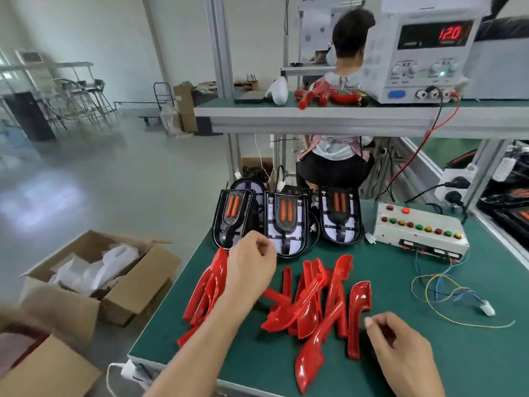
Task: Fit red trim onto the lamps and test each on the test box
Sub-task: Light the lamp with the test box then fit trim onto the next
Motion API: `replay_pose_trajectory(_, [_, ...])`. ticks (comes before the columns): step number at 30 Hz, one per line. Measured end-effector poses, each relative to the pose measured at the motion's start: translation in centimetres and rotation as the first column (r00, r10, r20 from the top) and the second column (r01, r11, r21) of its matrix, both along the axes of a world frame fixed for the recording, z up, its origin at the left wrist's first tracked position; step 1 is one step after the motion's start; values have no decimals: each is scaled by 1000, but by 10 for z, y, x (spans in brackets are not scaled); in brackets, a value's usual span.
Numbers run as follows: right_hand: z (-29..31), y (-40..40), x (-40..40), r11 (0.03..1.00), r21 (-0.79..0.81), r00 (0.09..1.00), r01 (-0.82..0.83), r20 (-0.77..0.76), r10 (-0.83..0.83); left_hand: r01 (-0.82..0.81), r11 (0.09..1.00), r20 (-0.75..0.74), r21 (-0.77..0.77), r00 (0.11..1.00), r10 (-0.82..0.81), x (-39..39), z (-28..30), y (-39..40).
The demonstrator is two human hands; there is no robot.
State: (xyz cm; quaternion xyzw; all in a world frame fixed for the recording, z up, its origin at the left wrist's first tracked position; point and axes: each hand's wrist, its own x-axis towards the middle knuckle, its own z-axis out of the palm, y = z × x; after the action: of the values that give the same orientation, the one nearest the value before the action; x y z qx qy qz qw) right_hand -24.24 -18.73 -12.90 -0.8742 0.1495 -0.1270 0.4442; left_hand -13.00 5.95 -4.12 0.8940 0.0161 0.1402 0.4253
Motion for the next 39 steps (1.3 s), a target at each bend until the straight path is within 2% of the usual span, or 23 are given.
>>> replay_pose_trajectory(2, [1, 1, 0, 1000, 7, 1000, 14, 0, -14, -49, 995, -44, 92, 998, 53, 40, 4, -4])
replay_pose_trajectory(5, [0, 2, 2, 999, 14, 999, 31, 7, -31, -48, 977, -200, 209, 976, 91, 85, 4, -14])
replay_pose_trajectory(10, [-3, -1, 7, 998, 6, 998, 59, -19, -59, -8, 972, -320, 235, 944, 85, 120, -7, -20])
replay_pose_trajectory(18, [3, -4, 14, 1000, -5, 1000, -8, -27, 8, 11, 959, -253, 284, 965, 64, 121, -13, -15])
replay_pose_trajectory(24, [25, 2, 24, 998, 30, 995, -60, 80, 57, 38, 956, -208, 291, 978, 25, 110, -6, -14])
replay_pose_trajectory(29, [57, 11, 46, 997, -10, 981, -80, 176, 81, 103, 975, -126, 198, 989, -79, 102, 14, -14])
replay_pose_trajectory(31, [72, 13, 68, 997, 38, 980, -71, 191, 62, 102, 986, -88, 135, 992, -91, 101, 30, -14])
replay_pose_trajectory(35, [92, 17, 114, 987, 133, 989, -87, 133, 69, 132, 991, -25, -34, 991, -132, 99, 66, -7])
replay_pose_trajectory(37, [100, 22, 131, 969, 185, 979, -166, 147, 140, 173, 982, -7, -80, 985, -174, 96, 82, -1])
replay_pose_trajectory(39, [106, 29, 145, 935, 257, 970, -244, 75, 232, 218, 966, 0, -137, 976, -220, 91, 94, 3])
